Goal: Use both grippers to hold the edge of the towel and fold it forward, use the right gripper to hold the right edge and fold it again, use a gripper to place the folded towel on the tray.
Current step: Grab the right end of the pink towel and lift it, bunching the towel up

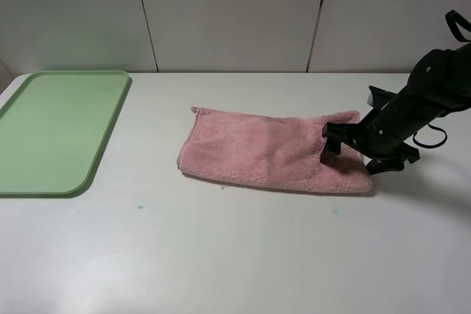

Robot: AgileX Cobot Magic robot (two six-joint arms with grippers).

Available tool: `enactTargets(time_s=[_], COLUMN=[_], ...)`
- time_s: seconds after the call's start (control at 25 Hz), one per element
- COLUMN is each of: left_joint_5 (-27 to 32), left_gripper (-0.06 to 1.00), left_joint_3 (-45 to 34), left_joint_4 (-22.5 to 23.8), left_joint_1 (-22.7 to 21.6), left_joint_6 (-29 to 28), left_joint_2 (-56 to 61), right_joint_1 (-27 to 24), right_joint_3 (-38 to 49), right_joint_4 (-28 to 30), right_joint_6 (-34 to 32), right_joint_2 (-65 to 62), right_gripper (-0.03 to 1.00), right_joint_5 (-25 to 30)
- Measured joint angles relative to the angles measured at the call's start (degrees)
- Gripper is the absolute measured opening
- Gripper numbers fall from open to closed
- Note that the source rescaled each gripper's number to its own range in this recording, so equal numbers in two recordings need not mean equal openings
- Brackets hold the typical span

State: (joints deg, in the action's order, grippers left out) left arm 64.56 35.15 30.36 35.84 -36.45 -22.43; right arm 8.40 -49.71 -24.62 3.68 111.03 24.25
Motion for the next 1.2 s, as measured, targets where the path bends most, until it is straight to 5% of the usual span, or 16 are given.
enactTargets(time_s=[0.52,1.2], left_joint_5=[0.0,0.0], left_gripper=[0.99,0.99], left_joint_3=[0.0,0.0], left_joint_4=[0.0,0.0], left_joint_1=[0.0,0.0], left_joint_6=[0.0,0.0], left_joint_2=[0.0,0.0], right_joint_1=[0.0,0.0], right_joint_3=[0.0,-0.1], right_joint_4=[-3.1,-0.1], right_joint_6=[0.0,-0.2], right_joint_2=[1.0,0.0], right_gripper=[0.05,0.05], right_joint_5=[-0.7,0.2])
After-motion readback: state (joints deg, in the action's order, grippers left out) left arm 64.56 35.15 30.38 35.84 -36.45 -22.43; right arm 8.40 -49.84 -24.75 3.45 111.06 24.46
